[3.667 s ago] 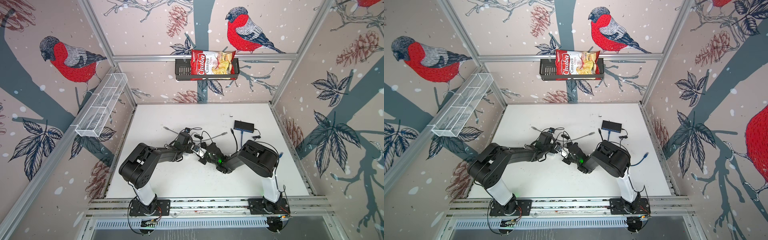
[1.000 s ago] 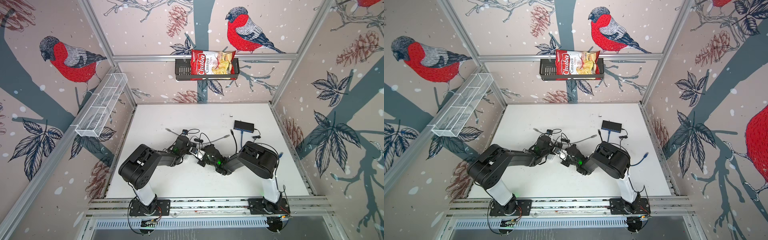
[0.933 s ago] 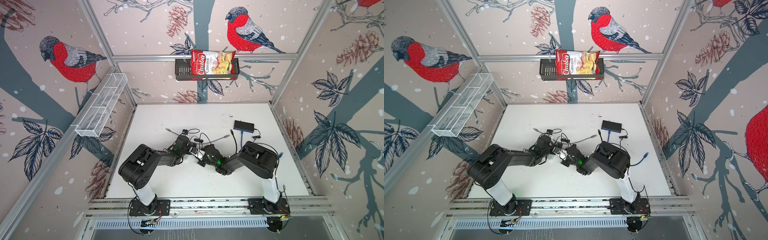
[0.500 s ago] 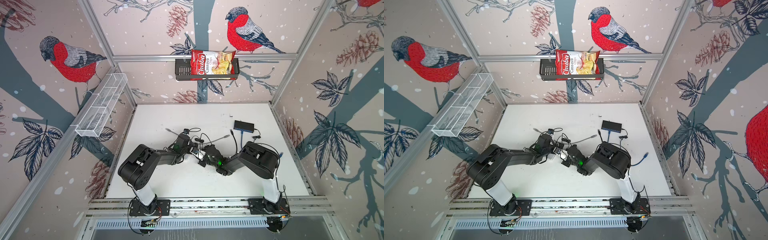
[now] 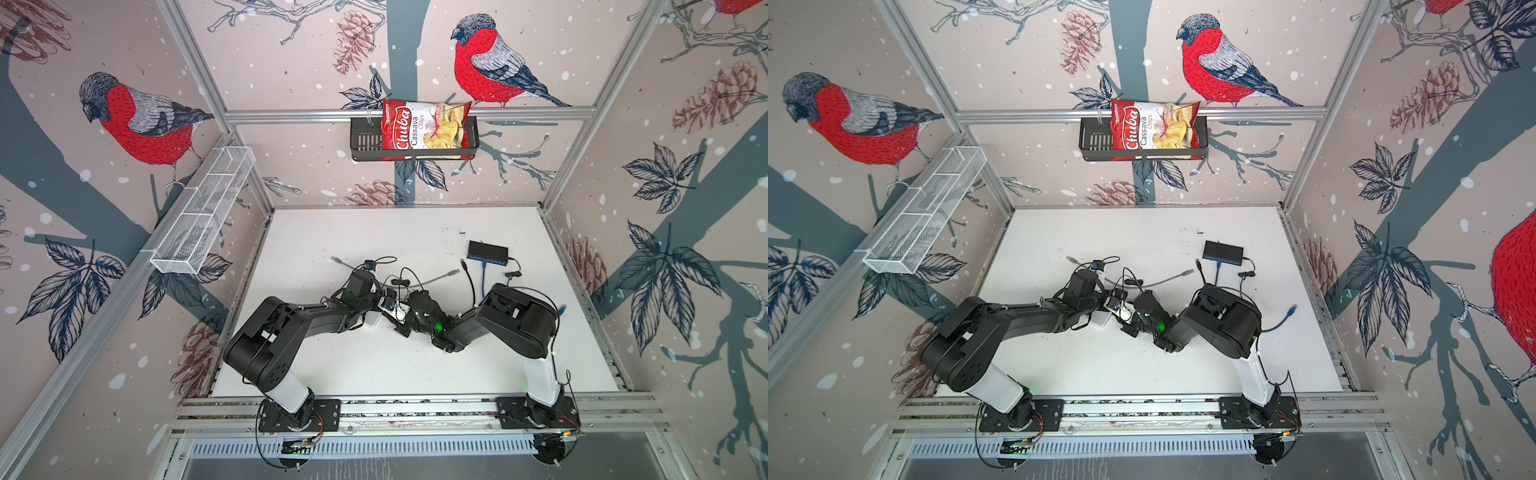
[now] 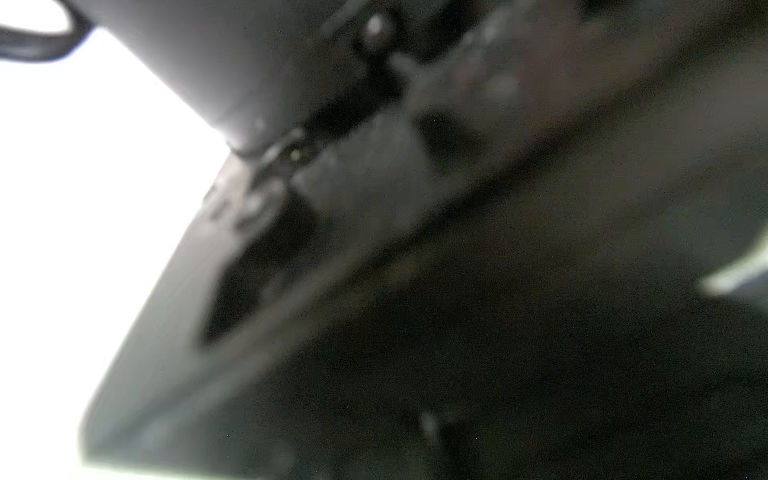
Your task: Insert the plug into the switch port
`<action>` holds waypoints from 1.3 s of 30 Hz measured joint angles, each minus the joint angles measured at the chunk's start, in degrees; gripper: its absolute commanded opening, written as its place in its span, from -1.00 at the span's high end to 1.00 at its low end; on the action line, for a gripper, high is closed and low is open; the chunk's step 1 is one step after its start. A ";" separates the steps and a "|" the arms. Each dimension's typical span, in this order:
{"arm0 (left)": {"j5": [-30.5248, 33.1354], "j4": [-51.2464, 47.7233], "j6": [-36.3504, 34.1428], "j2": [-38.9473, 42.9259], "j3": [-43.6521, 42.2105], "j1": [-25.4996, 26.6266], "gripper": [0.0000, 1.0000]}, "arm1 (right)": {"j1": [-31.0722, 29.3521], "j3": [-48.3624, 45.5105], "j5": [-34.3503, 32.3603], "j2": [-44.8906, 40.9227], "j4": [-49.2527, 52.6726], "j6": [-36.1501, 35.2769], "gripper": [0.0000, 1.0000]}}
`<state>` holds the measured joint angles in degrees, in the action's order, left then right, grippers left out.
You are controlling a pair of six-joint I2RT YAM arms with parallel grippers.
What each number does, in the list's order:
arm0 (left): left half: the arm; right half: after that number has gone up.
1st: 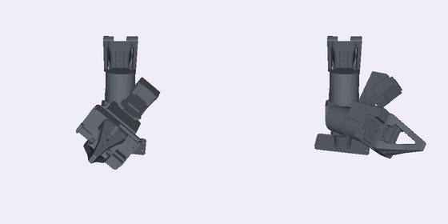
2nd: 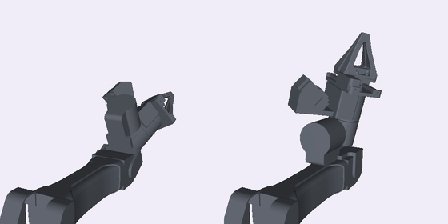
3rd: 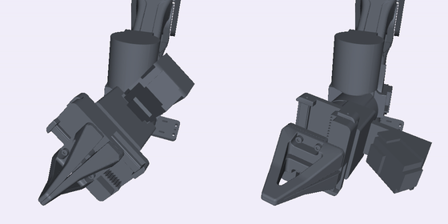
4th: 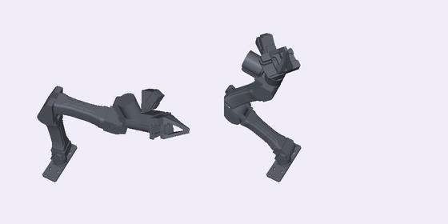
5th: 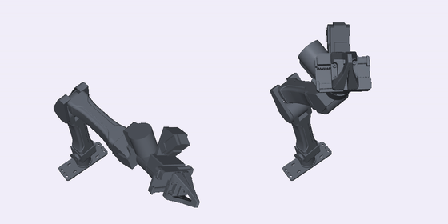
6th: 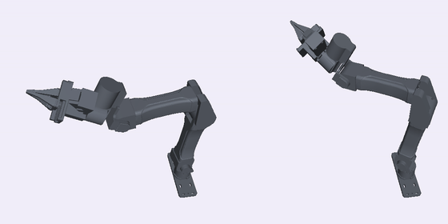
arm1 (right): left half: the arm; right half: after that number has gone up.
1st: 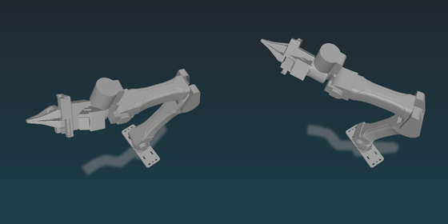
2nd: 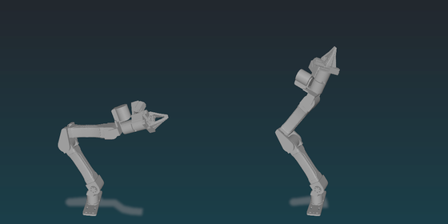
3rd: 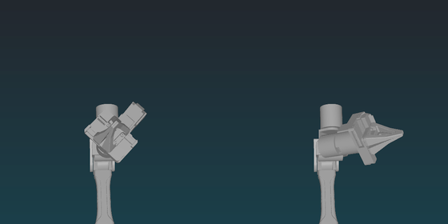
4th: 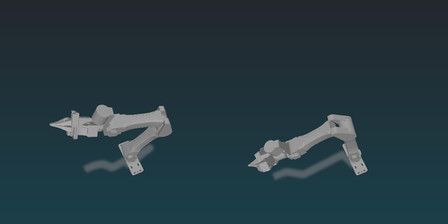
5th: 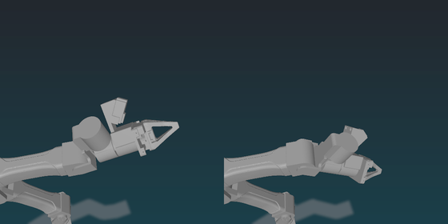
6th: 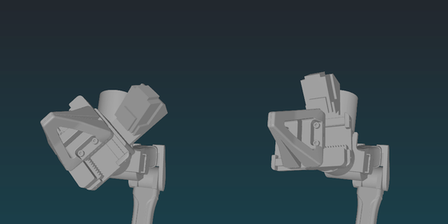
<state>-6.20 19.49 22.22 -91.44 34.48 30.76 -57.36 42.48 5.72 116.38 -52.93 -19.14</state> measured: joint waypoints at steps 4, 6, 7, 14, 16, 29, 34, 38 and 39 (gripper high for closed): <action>-1.36 -1.16 -0.11 1.40 -0.68 -1.09 -0.93 | -0.24 0.02 0.52 -0.09 -0.04 0.02 0.17; -2.29 -1.81 -0.07 1.90 -0.85 -1.57 -0.93 | -0.13 0.04 0.74 -0.37 0.35 0.07 0.14; -2.67 -2.01 0.00 2.21 -0.94 -1.81 -0.94 | 0.00 0.04 0.74 -0.61 0.63 0.15 0.12; -4.07 -1.97 1.99 3.76 -1.18 -3.04 -0.93 | 1.88 0.11 0.52 -2.45 1.60 1.51 -0.07; -4.22 -2.16 2.36 3.89 -1.22 -3.17 -0.93 | 2.45 0.52 0.46 -2.54 2.43 2.58 -0.08; -5.84 -5.38 2.40 4.96 -1.09 -4.09 -0.93 | 3.91 -0.28 2.23 -5.38 1.20 4.28 -0.08; -5.95 -5.29 2.51 6.01 -0.17 -4.46 -0.93 | 5.49 -1.95 4.09 -9.35 1.79 5.92 -0.08; -5.75 -5.53 2.86 6.86 0.04 -5.11 -0.93 | 6.91 -2.43 5.01 -11.17 2.71 7.54 -0.07; -5.73 -5.60 2.95 7.21 -0.04 -5.31 -0.93 | 7.37 -2.67 5.07 -11.52 2.71 8.00 -0.06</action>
<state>-11.92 13.89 25.17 -84.23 34.44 25.45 -50.00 39.81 10.79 104.86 -50.22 -11.14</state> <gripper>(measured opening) 0.967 0.536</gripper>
